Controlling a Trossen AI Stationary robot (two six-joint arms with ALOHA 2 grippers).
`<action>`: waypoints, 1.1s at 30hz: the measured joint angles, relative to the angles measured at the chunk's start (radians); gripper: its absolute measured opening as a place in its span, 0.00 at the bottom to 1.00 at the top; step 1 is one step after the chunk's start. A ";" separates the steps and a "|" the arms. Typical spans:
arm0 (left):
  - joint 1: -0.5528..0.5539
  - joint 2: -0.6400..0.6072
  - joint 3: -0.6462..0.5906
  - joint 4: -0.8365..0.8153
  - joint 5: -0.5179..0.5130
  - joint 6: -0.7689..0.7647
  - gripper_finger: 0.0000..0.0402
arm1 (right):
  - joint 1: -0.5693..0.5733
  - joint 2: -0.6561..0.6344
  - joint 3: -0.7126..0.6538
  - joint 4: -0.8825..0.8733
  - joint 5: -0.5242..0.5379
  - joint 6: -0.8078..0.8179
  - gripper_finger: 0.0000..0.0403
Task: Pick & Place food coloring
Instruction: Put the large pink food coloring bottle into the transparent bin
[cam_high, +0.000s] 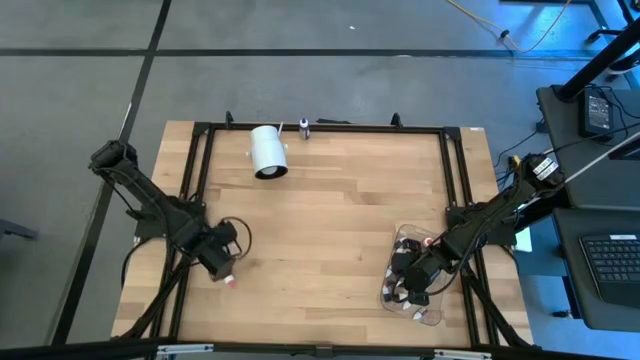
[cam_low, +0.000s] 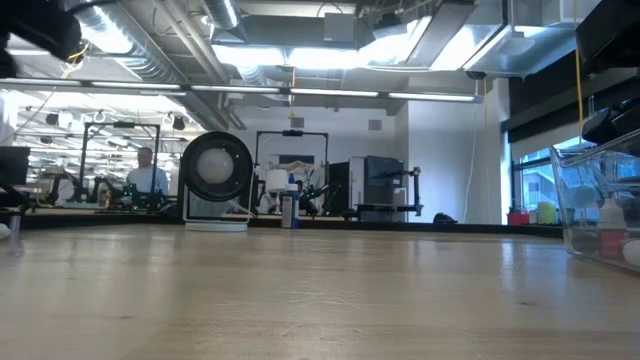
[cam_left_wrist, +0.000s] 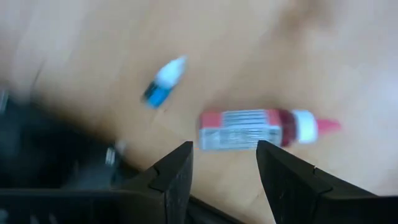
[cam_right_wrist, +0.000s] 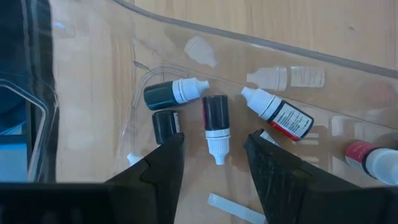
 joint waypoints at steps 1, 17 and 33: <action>-0.009 0.000 0.000 0.025 -0.001 0.094 0.43 | 0.000 0.000 0.000 0.000 0.000 -0.002 0.44; -0.110 0.296 0.001 0.150 0.028 0.717 0.42 | 0.000 0.000 0.000 0.004 0.000 -0.021 0.44; -0.111 0.435 0.001 0.205 -0.003 0.688 0.44 | -0.010 0.000 0.000 0.004 0.000 -0.020 0.44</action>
